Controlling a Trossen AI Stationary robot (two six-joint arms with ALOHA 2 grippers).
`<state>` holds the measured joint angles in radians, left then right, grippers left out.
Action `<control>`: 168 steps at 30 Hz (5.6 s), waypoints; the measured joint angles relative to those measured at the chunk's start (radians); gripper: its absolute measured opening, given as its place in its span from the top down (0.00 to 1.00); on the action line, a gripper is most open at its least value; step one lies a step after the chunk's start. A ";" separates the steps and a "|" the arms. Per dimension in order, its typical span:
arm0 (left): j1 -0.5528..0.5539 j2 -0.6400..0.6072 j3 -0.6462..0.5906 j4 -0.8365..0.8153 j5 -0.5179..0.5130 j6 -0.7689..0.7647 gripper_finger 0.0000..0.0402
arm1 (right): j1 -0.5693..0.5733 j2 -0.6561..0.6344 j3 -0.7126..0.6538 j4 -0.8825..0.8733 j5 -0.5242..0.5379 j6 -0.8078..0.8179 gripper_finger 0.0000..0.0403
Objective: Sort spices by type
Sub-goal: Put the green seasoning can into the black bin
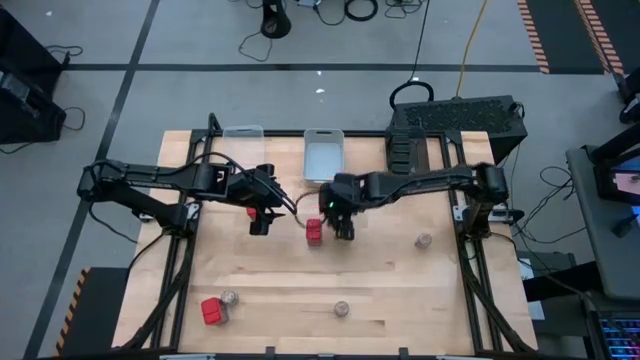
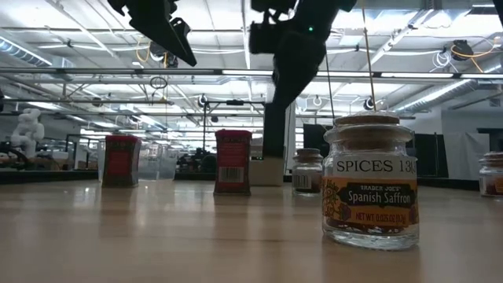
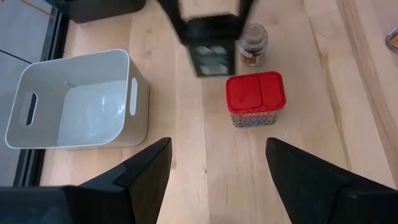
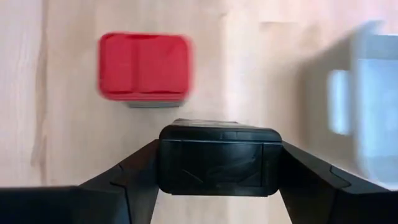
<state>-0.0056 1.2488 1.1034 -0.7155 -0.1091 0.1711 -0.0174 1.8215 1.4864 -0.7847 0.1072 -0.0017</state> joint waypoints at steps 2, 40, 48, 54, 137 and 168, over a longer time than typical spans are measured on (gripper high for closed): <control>0.000 0.000 0.000 -0.003 0.000 0.000 0.34 | -0.028 -0.041 0.000 -0.013 0.003 -0.005 0.37; 0.000 0.000 0.000 -0.004 0.000 -0.001 0.34 | -0.833 -0.296 -0.015 -0.351 0.157 -0.799 0.37; 0.000 0.000 0.000 -0.003 0.000 -0.001 0.34 | -0.895 -0.283 -0.083 -0.325 0.122 -0.804 0.36; 0.000 0.000 0.000 0.000 0.000 -0.001 0.34 | -0.906 -0.283 -0.147 -0.311 0.074 -0.823 0.36; 0.031 0.000 0.000 0.019 -0.001 0.000 0.34 | -0.993 -0.279 -0.154 -0.285 0.057 0.040 1.00; 0.031 0.000 0.000 0.014 0.000 0.011 0.34 | -1.013 -0.059 -0.163 -0.238 0.216 0.099 1.00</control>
<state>0.0250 1.2488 1.1034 -0.7010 -0.1093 0.1822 -1.0302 1.7626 1.3235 -1.0229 0.3235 0.0968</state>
